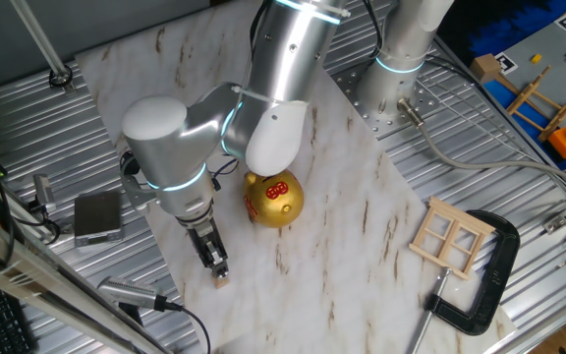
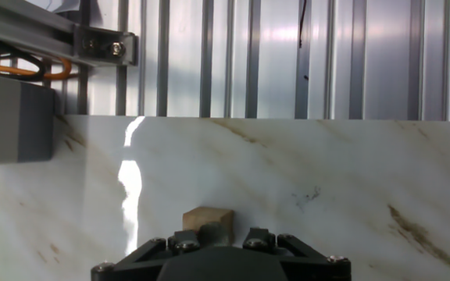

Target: Drop coins into a piggy bank

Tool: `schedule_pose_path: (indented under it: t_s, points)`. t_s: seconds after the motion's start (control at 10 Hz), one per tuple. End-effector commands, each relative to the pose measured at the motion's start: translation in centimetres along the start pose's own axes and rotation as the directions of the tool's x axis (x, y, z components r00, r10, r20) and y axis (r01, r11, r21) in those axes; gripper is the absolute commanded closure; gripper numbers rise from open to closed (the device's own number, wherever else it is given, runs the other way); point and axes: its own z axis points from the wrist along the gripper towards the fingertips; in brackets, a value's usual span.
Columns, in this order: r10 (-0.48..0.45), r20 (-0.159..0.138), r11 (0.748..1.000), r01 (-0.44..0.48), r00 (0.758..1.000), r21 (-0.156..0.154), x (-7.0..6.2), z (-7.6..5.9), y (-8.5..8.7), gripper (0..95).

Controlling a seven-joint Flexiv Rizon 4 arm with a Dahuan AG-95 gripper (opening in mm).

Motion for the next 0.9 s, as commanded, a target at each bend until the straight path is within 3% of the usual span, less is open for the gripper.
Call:
schedule_pose_path:
  t_s: [0.1,0.6,0.7,0.8,0.9]
  points:
    - [0.005,0.0,0.999,-0.004,1.0,-0.052,-0.05,0.03,0.15,57.0]
    - [0.03,0.002,0.99,-0.03,1.0,-0.136,-0.06,0.05,0.12,57.0]
    - [0.031,0.004,0.989,-0.03,1.0,-0.142,-0.06,0.05,0.12,76.0]
    - [0.035,0.007,0.986,-0.033,0.999,-0.165,-0.06,0.05,0.12,76.0]
    - [0.035,0.007,0.985,-0.034,0.999,-0.168,-0.06,0.05,0.12,76.0]
